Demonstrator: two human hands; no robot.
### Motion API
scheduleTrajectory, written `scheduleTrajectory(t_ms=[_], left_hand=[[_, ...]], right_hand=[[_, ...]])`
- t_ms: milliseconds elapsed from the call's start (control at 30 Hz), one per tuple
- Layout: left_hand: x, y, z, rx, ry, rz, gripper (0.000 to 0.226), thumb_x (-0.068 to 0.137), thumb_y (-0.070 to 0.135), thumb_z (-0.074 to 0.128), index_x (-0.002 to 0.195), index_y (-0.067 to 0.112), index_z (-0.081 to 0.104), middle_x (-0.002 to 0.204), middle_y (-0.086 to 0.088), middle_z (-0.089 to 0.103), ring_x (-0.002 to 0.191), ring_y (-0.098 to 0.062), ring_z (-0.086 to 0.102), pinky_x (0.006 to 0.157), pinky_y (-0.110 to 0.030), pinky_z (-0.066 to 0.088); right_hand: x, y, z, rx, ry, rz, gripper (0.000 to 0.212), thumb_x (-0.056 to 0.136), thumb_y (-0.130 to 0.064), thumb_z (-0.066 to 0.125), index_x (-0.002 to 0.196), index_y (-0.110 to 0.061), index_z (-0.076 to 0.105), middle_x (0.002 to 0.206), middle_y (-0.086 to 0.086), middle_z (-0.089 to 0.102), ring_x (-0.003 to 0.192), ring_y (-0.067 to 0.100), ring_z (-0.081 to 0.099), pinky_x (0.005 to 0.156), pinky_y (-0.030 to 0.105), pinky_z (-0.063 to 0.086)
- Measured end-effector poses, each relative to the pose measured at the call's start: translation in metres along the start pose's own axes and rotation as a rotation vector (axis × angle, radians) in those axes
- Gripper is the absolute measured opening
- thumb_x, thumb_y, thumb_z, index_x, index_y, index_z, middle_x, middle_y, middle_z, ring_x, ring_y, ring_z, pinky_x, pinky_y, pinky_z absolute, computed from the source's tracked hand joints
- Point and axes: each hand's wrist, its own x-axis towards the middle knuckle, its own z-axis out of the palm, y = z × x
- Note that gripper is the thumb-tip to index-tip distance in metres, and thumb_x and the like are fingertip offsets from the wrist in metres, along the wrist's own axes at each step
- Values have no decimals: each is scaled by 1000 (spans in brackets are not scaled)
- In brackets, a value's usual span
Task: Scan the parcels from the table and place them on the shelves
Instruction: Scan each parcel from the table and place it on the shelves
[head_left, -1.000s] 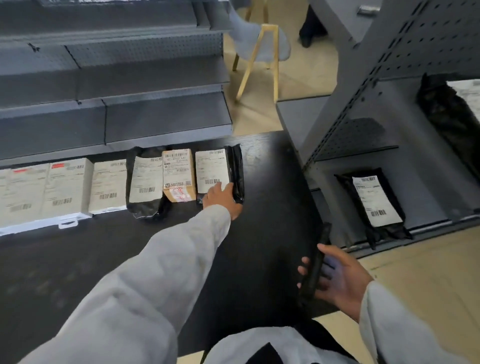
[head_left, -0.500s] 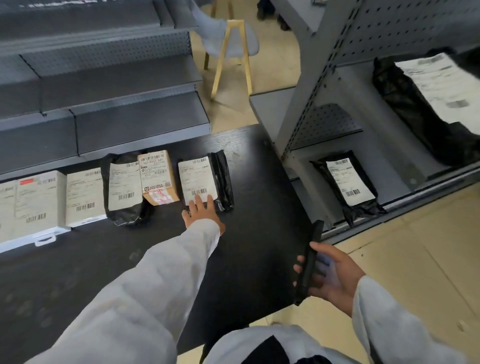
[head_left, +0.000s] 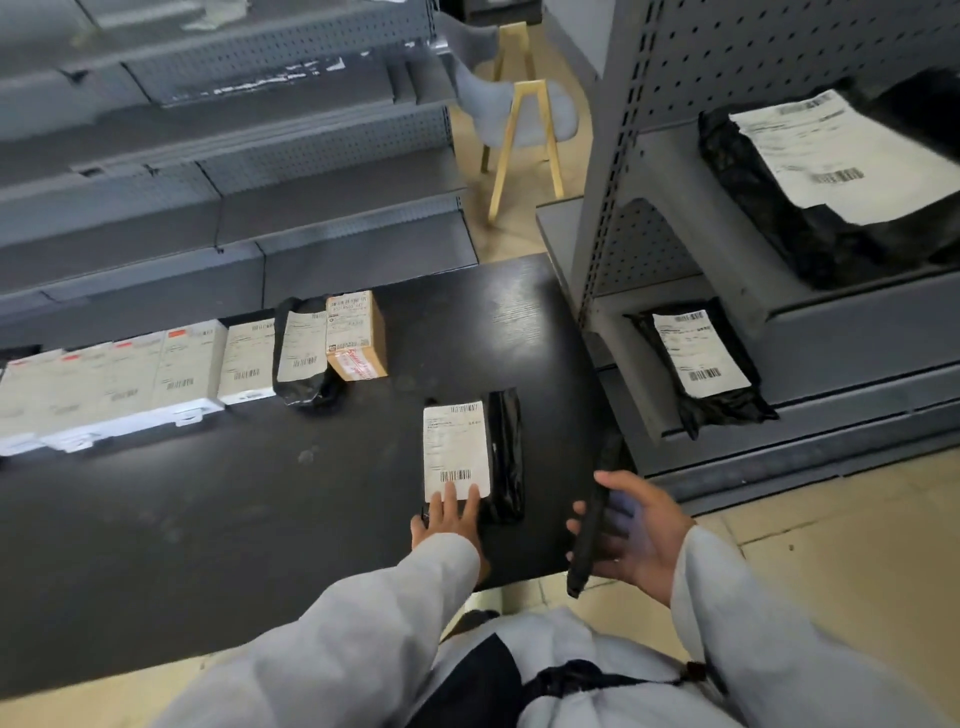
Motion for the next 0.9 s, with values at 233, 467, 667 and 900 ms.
scheduleTrajectory(t_ms=[233,467,667,900], left_hand=[[-36,7,24,-14,3,-56,93,89,35,62,155,35,-4,165,0,-13,152,-27,-8,122,-54,6],[-57,-4,43,-195,148,-204,76,86,32,61,148,49,21,164,3,12,150,-27,15,120,-47,22],[-71,-7,78,-712,206,-374,69,85,16,70,147,27,40,148,-12,44,124,-33,51,100,-39,47],[-61,-23,88,-1184,250,-520,54,90,8,66,140,5,46,133,-22,57,120,-40,54,99,-40,45]], right_hand=[[-9,23,-40,10,-101,47,44,73,-32,76,106,-6,66,97,15,65,96,34,63,71,47,57],[-21,45,-80,106,-167,68,51,66,-35,79,107,-6,66,101,17,64,96,36,64,68,49,59],[-28,63,-102,134,-143,71,44,84,-36,73,113,-4,64,104,19,63,99,38,64,79,53,58],[-32,73,-92,101,-82,38,50,81,-39,76,114,-2,65,102,20,66,96,40,66,88,57,56]])
